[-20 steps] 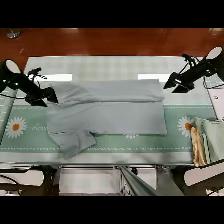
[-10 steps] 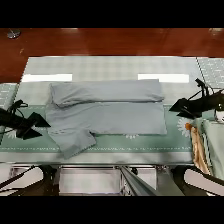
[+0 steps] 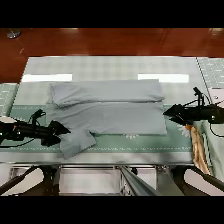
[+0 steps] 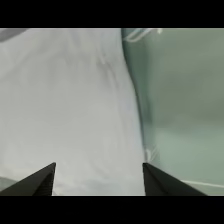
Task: Fold the shirts.
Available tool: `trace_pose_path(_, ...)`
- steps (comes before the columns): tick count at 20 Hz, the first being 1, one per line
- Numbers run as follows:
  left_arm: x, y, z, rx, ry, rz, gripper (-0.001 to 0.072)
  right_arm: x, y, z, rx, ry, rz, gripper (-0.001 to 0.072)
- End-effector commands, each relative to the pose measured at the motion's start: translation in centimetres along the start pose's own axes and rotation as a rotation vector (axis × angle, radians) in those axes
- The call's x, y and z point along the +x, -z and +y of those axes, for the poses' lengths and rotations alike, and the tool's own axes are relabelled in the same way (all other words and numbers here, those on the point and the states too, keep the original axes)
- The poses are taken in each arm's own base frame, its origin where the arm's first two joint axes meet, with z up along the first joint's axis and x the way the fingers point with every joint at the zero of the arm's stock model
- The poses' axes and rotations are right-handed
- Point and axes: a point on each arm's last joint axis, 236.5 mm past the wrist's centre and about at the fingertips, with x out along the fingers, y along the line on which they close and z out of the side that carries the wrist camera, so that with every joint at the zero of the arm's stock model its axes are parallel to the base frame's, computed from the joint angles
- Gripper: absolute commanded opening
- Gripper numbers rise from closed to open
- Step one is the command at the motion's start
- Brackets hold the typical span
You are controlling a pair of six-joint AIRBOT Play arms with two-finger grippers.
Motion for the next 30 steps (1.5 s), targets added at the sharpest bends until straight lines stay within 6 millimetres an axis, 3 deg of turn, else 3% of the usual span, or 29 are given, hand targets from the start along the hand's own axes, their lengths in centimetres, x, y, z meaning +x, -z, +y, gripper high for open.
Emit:
trace_pose_path(1, 1.6, 0.2, -1.2, 0.093, 0.002, -0.004, 0.0036, -1.9, -0.4, -3.6, 0.061, 0.103, -0.011, 0.0623)
trace_pose_path(3, 1.4, -0.2, -2.1, 0.119, 0.032, -0.019, 0.0017, -2.2, 2.7, -5.9, 0.112, 0.185, 0.104, 0.0623)
trace_pose_path(4, 1.2, -0.4, -2.4, 0.122, 0.035, -0.025, 0.0017, -1.9, 4.5, -6.0, 0.135, 0.186, 0.163, 0.0623)
trace_pose_path(5, 1.1, -0.6, -2.6, 0.123, 0.04, -0.032, 0.0017, -1.2, 6.2, -5.6, 0.149, 0.165, 0.218, 0.0623)
trace_pose_path(8, 1.1, -0.8, -2.7, 0.123, 0.044, -0.036, 0.0017, 0.8, 8.9, -4.0, 0.113, 0.135, 0.311, 0.0623)
trace_pose_path(10, 1.1, -0.8, -2.7, 0.123, 0.044, -0.037, 0.0017, 2.2, 9.1, -3.0, 0.072, 0.131, 0.33, 0.0623)
trace_pose_path(16, 1.0, -1.2, -2.8, 0.128, 0.048, -0.054, 0.0017, 5.4, 4.9, 1.4, 0.112, -0.019, 0.18, 0.0596)
trace_pose_path(17, 1.0, -1.3, -3.1, 0.142, 0.055, -0.059, 0.0017, 5.4, 4.2, 1.8, 0.103, -0.035, 0.158, 0.044)
trace_pose_path(18, 0.8, -1.6, -3.4, 0.159, 0.06, -0.071, 0.0017, 5.2, 3.5, 2.4, 0.073, -0.052, 0.139, 0.0089)
trace_pose_path(19, 0.4, -2.4, -3.8, 0.188, 0.069, -0.099, 0.0017, 4.9, 2.8, 2.8, 0.035, -0.06, 0.123, 0.0022)
trace_pose_path(22, -1.7, -5.4, -6.3, 0.229, 0.119, -0.197, 0.0018, 3.3, -0.1, 4.4, -0.027, -0.07, 0.068, 0.0022)
trace_pose_path(26, -6.8, -10.8, -10.0, 0.331, 0.111, -0.386, 0.0017, 0.3, -5.5, 7.7, -0.107, -0.093, -0.043, 0.0022)
trace_pose_path(30, -9.4, -15.7, -13.4, 0.38, 0.108, -0.464, 0.0017, 1.5, -9.9, 11.0, -0.141, -0.123, -0.082, 0.0023)
